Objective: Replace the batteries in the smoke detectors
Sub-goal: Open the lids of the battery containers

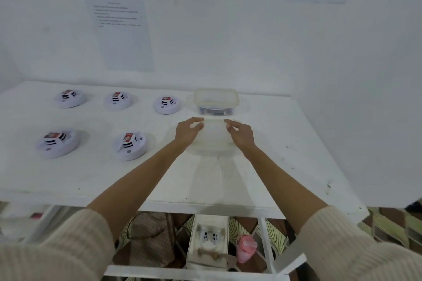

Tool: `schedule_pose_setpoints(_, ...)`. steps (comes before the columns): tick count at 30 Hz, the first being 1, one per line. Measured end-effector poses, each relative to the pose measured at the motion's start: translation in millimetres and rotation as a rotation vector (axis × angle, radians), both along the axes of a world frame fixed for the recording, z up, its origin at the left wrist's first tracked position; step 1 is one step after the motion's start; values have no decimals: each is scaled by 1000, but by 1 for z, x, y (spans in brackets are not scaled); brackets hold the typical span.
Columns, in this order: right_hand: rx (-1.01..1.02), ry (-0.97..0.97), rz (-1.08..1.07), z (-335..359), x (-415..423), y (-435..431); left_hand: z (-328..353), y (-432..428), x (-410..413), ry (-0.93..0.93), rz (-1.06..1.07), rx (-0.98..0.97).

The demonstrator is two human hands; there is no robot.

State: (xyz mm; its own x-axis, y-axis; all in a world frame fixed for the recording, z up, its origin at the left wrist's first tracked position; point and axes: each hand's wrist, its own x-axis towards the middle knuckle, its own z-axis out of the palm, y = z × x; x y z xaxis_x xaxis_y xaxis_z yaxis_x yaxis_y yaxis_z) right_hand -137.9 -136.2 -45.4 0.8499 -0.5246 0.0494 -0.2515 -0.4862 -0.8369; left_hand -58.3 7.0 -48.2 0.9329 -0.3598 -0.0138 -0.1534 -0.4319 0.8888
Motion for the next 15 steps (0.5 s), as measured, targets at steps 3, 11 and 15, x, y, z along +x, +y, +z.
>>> schedule_pose_setpoints(3, 83, 44, -4, 3, 2, -2, -4, -1, 0, -29, 37, 41)
schedule_pose_setpoints(11, 293, 145, 14, 8, 14, -24, 6, 4, 22, 220, -94, 43)
schedule_pose_setpoints(15, 574, 85, 93, 12, 7, -35, 10, 6, 32, 391, -157, -97)
